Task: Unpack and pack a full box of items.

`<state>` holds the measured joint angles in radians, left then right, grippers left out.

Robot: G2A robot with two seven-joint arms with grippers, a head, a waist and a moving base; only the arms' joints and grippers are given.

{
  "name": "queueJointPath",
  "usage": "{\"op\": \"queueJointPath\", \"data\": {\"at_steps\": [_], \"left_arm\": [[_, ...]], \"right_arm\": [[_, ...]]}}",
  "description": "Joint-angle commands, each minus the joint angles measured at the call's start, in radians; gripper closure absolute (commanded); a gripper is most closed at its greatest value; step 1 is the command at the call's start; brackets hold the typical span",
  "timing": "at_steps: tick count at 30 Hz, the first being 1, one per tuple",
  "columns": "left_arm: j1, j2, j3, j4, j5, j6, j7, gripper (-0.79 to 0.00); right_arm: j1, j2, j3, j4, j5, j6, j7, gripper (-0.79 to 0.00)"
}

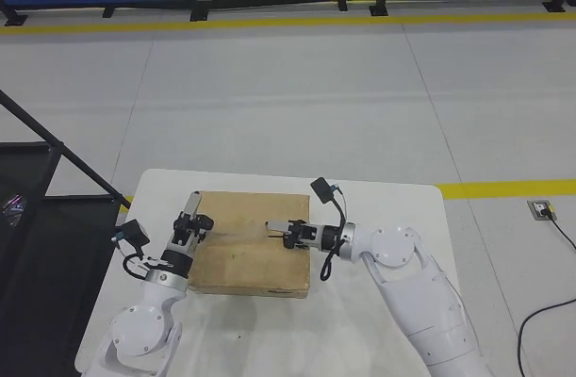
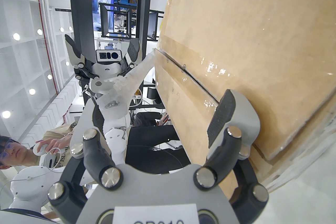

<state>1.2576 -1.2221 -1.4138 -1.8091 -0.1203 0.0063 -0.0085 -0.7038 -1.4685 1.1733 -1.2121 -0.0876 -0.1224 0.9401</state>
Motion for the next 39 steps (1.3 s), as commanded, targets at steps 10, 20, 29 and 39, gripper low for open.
{"op": "queueJointPath", "data": {"at_steps": [10, 20, 29, 39], "left_arm": [[0.005, -0.006, -0.009, 0.000, -0.001, 0.000, -0.011, -0.785], [0.007, -0.011, -0.010, 0.000, 0.003, -0.001, -0.021, -0.785], [0.015, -0.015, -0.015, -0.007, 0.004, -0.002, -0.028, -0.785], [0.023, -0.019, -0.027, 0.000, 0.004, -0.007, -0.032, -0.785]], "right_arm": [[-0.037, 0.016, 0.006, -0.061, -0.001, 0.008, 0.002, -0.785], [-0.022, 0.021, -0.024, -0.054, -0.031, 0.007, -0.015, -0.785], [-0.017, 0.028, -0.057, -0.067, -0.119, 0.030, -0.051, 0.000], [-0.033, 0.035, -0.064, -0.104, -0.136, 0.055, -0.076, 0.000]]}}
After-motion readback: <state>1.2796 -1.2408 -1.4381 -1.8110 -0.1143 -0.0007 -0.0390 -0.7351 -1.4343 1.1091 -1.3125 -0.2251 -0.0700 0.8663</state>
